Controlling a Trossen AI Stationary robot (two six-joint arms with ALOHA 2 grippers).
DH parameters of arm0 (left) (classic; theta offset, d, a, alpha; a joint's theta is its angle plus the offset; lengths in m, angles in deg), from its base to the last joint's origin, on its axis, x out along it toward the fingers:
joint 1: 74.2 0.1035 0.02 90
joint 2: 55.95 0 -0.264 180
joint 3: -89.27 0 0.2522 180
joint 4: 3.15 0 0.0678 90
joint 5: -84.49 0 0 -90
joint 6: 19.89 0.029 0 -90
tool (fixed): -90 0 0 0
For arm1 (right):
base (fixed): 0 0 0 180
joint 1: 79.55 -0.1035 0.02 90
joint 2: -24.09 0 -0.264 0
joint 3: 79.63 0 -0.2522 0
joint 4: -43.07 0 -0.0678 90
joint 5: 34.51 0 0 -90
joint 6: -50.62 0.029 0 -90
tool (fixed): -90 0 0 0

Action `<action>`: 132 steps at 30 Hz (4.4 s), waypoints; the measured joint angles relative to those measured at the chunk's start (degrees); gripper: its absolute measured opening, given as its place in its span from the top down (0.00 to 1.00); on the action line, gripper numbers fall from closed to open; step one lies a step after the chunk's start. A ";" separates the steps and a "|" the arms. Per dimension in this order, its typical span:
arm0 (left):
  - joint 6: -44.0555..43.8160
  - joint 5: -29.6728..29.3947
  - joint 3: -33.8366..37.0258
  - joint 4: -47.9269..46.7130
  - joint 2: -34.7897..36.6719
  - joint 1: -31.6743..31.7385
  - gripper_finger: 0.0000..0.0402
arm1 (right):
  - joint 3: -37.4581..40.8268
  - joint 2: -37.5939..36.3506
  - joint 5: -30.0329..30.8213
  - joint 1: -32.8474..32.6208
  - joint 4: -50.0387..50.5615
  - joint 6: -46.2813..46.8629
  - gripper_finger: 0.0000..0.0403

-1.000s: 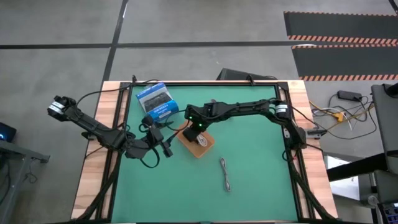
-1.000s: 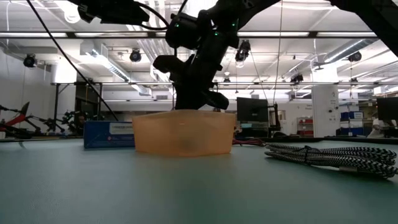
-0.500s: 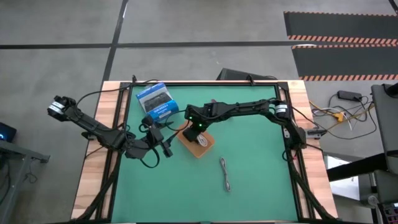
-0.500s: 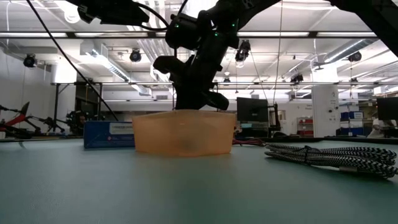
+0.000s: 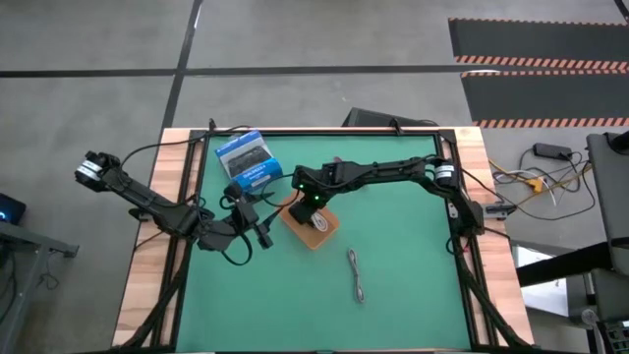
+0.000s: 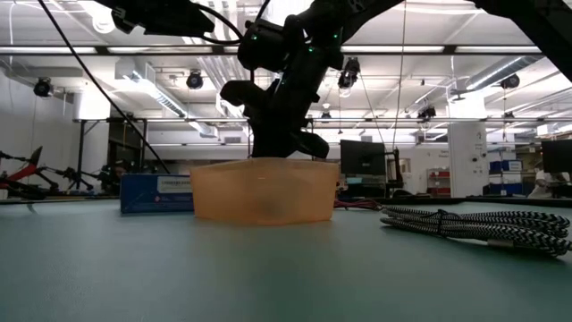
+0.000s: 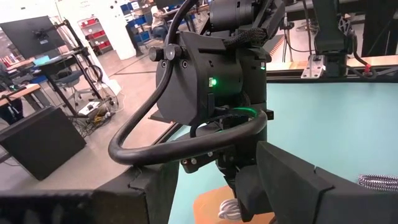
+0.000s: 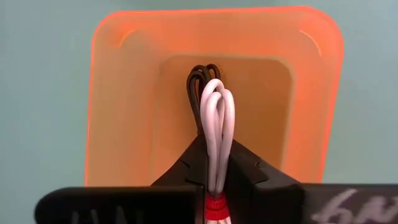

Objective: Pick and place USB-C Cables
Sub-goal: Put the white charger cable into the orange bin, then put the red charger cable into the orange bin

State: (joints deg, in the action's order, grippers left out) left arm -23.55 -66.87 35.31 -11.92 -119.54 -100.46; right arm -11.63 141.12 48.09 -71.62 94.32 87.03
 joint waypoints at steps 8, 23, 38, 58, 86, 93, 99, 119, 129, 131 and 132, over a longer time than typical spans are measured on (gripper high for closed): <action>-0.02 0.02 0.00 0.00 0.00 0.00 0.51 | 0.02 0.00 0.01 0.00 -0.02 -0.01 0.89; -0.02 0.02 0.00 0.00 0.00 0.00 0.51 | 0.02 0.00 0.09 0.00 -0.07 -0.01 0.83; -0.17 0.02 0.00 0.04 0.00 -0.04 0.51 | 0.07 -0.63 0.00 0.00 -0.09 -0.01 0.67; -0.45 0.15 -0.01 0.58 0.00 0.00 0.51 | 3.75 -13.20 13.08 -7.12 1.73 -8.01 0.72; -0.50 0.00 -0.04 0.55 0.00 0.00 0.51 | 6.86 -15.56 14.10 -9.18 1.25 -16.23 0.73; -0.57 0.02 -0.07 0.55 0.00 -0.50 0.51 | 6.88 -17.72 14.67 -9.18 3.63 -18.24 0.71; -0.52 0.02 -0.11 0.55 0.00 -0.92 0.51 | 7.46 -20.93 18.10 -8.88 4.63 -22.51 0.71; -0.46 0.02 -0.11 0.52 0.00 -0.85 0.51 | 18.73 -25.16 20.07 4.57 2.26 -19.89 0.66; -0.15 0.02 -0.11 0.52 0.00 -0.85 0.51 | 27.22 -25.09 20.02 12.02 -3.89 -18.83 0.63; -0.13 0.02 -0.11 0.51 0.00 -0.85 0.51 | 28.64 -25.09 19.91 13.58 -4.39 -15.98 0.64; -0.13 0.02 -0.11 0.52 0.00 -0.85 0.51 | 29.23 -25.09 19.73 14.36 -4.42 -14.48 0.64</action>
State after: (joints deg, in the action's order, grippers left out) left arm -23.68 -66.85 35.20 -11.40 -119.54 -101.31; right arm 17.60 116.03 67.82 -57.26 89.90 72.56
